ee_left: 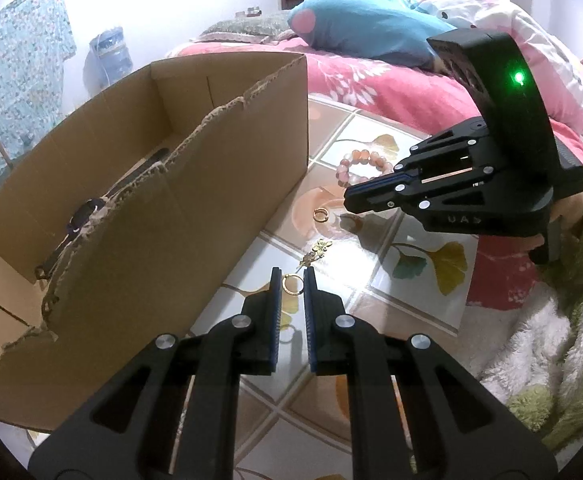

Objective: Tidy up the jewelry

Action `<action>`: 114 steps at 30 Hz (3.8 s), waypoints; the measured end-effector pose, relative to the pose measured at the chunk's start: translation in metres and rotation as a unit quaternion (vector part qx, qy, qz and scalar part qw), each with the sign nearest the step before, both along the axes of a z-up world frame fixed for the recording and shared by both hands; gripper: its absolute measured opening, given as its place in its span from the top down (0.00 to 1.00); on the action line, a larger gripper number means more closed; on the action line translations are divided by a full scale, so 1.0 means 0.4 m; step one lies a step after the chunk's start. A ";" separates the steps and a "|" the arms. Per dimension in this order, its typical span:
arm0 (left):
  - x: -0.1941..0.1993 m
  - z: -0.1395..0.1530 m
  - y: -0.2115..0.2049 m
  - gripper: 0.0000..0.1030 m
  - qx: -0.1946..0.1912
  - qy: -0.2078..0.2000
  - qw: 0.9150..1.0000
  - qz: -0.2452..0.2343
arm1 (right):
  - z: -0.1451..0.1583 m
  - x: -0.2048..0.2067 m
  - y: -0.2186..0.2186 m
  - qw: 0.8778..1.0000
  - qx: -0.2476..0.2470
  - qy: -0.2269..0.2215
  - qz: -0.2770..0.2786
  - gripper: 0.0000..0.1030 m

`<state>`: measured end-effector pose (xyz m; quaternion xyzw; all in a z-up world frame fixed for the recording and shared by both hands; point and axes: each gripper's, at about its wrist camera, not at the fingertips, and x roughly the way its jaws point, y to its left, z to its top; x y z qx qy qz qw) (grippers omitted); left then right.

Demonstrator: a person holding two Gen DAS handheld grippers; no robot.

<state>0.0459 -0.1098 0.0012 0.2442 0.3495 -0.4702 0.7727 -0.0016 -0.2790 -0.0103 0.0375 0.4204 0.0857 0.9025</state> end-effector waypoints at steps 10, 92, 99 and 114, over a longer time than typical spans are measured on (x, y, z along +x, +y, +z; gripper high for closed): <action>-0.008 0.004 0.003 0.90 0.000 -0.004 1.000 0.009 | -0.006 0.042 0.021 1.000 -0.002 -0.006 0.013 0.81; 0.398 0.232 0.128 0.57 -0.041 0.142 0.968 0.203 | 0.349 0.398 -0.019 0.993 0.049 0.021 0.102 0.69; 0.227 0.319 0.243 0.34 -0.103 0.028 0.966 0.236 | 0.455 0.206 -0.077 0.991 0.081 -0.077 0.079 0.51; -0.011 0.112 0.389 0.26 -0.086 -0.005 0.938 0.335 | 0.213 -0.076 -0.047 0.997 0.075 -0.034 -0.002 0.50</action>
